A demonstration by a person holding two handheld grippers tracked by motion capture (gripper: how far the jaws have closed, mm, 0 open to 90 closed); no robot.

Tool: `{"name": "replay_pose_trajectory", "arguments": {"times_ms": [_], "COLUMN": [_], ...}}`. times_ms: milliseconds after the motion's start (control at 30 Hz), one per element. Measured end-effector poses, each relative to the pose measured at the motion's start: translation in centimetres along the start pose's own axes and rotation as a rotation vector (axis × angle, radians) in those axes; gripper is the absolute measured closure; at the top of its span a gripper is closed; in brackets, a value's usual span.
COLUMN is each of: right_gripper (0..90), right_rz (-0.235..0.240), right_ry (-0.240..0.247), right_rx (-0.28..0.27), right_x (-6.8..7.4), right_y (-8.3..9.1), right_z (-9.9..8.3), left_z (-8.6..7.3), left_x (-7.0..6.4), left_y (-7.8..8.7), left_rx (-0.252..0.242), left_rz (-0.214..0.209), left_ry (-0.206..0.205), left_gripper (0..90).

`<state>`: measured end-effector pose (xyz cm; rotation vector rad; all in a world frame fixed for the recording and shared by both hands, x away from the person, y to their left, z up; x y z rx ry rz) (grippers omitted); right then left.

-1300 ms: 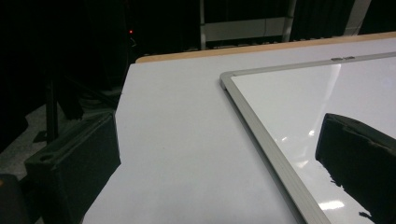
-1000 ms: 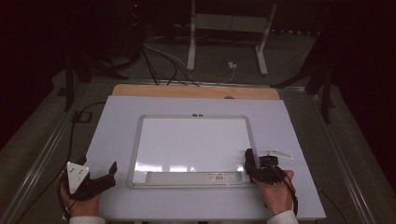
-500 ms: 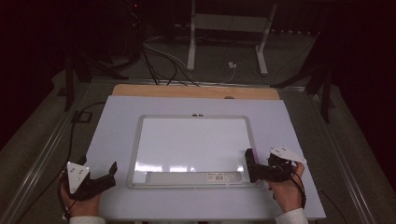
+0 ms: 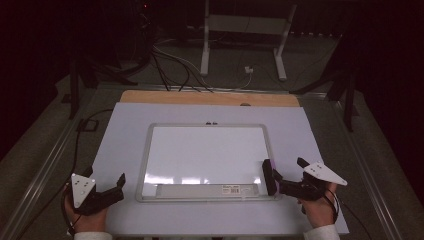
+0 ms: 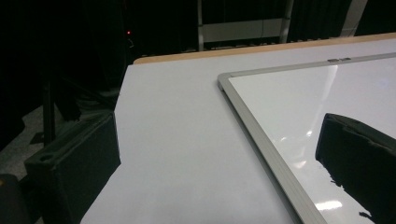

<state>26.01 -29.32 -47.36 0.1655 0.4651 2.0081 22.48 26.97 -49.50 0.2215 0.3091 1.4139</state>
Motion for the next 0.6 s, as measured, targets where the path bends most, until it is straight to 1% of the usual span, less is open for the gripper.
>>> {"name": "replay_pose_trajectory", "arguments": {"times_ms": [67, 167, 300, 433, 600], "right_gripper": [1.6, 1.9, 1.8, 1.4, 1.4], "right_rz": [0.005, -0.007, -0.006, -0.018, -0.004], "right_ry": [0.002, 0.015, 0.003, 0.013, 0.015], "right_rx": [-0.003, -0.009, -0.028, -0.034, -0.034], "right_x": [-0.1, -0.4, -0.6, -0.6, -0.5], "right_y": [0.2, 0.5, 1.0, 1.1, 0.9], "right_z": [-0.4, -0.9, -1.2, -1.2, -1.4], "left_z": [0.0, 0.1, 0.2, 0.2, 0.1], "left_x": [-0.1, -0.3, -0.5, -0.5, -0.5], "left_y": [0.0, 0.0, -0.1, -0.1, -0.2], "left_rx": [0.000, -0.001, -0.001, -0.001, -0.001], "left_rz": [-0.005, -0.018, -0.031, -0.032, -0.030], "left_ry": [-0.002, -0.011, -0.025, -0.025, -0.025], "left_gripper": [0.6, 0.5, 0.5, 0.6, 0.5]}}
Point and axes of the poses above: each handheld gripper's, and its own axes: y roughly backward along the jaws, z roughly out of its top, x roughly to its left, the point moved 2 cm from there along -y, roughly forward along the jaws, and after that the axes turned 8 degrees about y, right-handed, at the moved point
